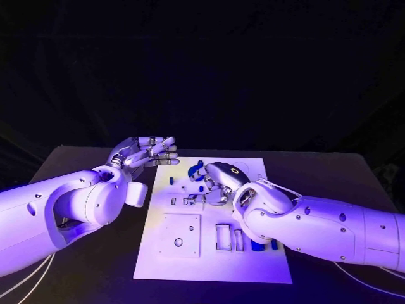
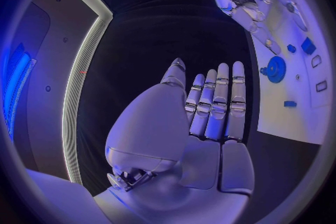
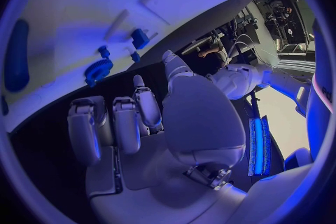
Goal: Assemble the parts on the task board
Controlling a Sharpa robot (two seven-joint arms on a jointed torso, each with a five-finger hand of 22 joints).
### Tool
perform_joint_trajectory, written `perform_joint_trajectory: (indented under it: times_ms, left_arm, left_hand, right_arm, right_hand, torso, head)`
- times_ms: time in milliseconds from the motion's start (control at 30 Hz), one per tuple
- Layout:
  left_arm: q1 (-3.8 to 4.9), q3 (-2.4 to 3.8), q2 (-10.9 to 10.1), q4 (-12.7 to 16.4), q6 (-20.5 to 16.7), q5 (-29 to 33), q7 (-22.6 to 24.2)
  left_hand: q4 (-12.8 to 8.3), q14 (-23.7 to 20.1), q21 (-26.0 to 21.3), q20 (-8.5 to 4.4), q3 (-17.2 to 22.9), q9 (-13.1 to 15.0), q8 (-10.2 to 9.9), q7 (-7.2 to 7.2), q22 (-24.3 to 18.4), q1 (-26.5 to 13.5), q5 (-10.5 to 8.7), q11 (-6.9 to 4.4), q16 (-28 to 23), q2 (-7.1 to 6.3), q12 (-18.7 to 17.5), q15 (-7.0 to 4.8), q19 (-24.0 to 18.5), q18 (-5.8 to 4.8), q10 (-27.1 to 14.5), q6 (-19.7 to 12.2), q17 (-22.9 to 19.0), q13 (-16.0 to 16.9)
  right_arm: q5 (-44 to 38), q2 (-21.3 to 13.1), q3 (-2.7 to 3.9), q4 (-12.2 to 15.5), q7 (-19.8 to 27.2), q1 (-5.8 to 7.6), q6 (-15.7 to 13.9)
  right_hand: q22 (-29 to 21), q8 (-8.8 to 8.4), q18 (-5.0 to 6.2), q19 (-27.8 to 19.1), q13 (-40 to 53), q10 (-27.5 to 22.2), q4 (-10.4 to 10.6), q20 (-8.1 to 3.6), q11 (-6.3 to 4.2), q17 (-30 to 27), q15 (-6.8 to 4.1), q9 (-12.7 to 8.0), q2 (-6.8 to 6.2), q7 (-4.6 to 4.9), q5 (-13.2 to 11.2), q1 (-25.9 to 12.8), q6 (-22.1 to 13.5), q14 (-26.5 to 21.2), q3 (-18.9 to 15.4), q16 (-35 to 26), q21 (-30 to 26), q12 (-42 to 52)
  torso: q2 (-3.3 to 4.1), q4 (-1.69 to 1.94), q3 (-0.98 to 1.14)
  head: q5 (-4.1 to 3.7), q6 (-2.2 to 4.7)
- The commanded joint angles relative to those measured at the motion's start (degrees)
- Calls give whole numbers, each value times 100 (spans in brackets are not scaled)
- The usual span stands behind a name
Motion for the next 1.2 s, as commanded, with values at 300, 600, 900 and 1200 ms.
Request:
perform_joint_trajectory:
  times_ms: [300, 600, 900, 1200]
  left_arm:
    - [8, 0, 263, -609, 1159, -2503, -2129]
    - [106, -6, 735, -1172, 2198, -4125, -3936]
    - [320, -83, 1274, -1531, 2779, -5352, -4976]
    - [465, -174, 1667, -1813, 3022, -5673, -5296]
  left_hand:
    - [330, 2081, 1319, -810, -210, 93, 168, -423, 640, -154, -29, -581, 1834, 38, 602, -699, 1552, 73, 1458, 612, 1297, 353]
    - [353, 2276, 3856, -1067, -759, 402, 639, -641, 3052, -1045, -37, -795, 6999, 253, 2579, -912, 1844, -126, 1314, 720, 6674, 2120]
    - [380, 2521, 5568, -1172, -1051, 1205, 1446, -817, 5311, -1395, -24, -944, 7886, 328, 5567, -1040, 2233, -411, 1471, 629, 7764, 5180]
    - [391, 2583, 6067, -1191, -1111, 1524, 1677, -844, 6157, -1595, -25, -967, 8055, 380, 5989, -1059, 2558, -548, 1583, 517, 7988, 5666]
  right_arm:
    - [3459, -1068, 35, 512, 1698, 655, 286]
    - [4270, -1829, 36, 820, 1767, 813, 288]
    - [4305, -2060, 35, 866, 1676, 833, 251]
    - [4225, -2122, 35, 872, 1601, 838, 246]
  right_hand:
    - [673, 217, 324, -323, -1002, -827, -32, -24, -88, -10, -53, 29, 305, -98, 145, 287, 262, 180, 35, -761, -1151, -1083]
    - [592, 261, 345, -354, -1198, -864, -17, -54, -111, -132, -79, 18, 323, -119, 293, 263, 270, 178, -8, -886, -1291, -1248]
    - [576, 281, 348, -349, -1256, -873, -9, -63, -118, -162, -87, 16, 301, -125, 370, 244, 270, 183, -49, -923, -1323, -1291]
    - [568, 303, 346, -333, -1292, -867, 3, -72, -123, -169, -94, 12, 301, -130, 504, 232, 259, 194, -89, -942, -1342, -1308]
  torso:
    - [-199, -71, -11]
    - [-293, -112, 15]
    - [-321, -101, 45]
    - [-313, -113, 41]
  head:
    - [92, -33]
    - [165, -114]
    - [204, -189]
    - [245, -242]
